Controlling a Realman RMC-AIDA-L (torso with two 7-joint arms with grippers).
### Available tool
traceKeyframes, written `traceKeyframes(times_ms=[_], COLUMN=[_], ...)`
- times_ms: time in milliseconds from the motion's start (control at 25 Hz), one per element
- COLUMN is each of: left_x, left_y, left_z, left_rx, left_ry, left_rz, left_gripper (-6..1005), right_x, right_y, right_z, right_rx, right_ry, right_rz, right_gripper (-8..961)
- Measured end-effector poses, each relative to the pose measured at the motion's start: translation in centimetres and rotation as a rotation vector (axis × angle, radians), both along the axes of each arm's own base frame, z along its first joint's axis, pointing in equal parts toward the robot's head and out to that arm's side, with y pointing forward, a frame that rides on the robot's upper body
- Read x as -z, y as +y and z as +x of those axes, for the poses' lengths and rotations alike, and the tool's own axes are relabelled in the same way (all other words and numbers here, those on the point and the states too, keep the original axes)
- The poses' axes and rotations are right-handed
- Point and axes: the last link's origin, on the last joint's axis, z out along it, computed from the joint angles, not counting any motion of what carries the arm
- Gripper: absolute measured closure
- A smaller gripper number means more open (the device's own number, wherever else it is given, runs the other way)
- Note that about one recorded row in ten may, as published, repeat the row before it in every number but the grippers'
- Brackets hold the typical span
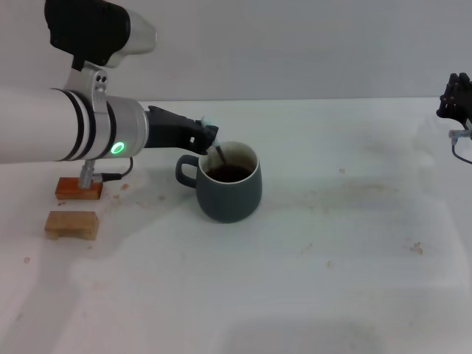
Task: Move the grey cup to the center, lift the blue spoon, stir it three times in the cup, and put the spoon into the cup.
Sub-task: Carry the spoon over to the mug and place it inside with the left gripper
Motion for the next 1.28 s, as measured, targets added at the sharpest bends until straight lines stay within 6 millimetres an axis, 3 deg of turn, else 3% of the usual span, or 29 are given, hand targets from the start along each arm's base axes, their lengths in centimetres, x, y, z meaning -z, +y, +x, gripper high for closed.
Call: traceKeyframes(times_ms=[280, 760, 1280], left_x=[-0.9, -1.8, -0.4], left_y=[0.2, -1.6, -2.7], left_z=[-0.7, -0.5, 0.9], left_rx=[-0.021, -0.017, 0.021], left_ry=[0.011, 0.034, 0.001], left_rz=[-0.001, -0.043, -0.106], left_gripper=[937, 945, 955], right_x=[-0.1, -0.1, 0.0], right_y=[0.2, 0.5, 0.5], right_z=[-0.2, -0.6, -0.9], right_rx=[-0.006, -0.017, -0.028], right_ry=[-0.001, -0.005, -0.004], right_rz=[0.002, 0.0, -0.004], right_gripper=[873, 872, 872])
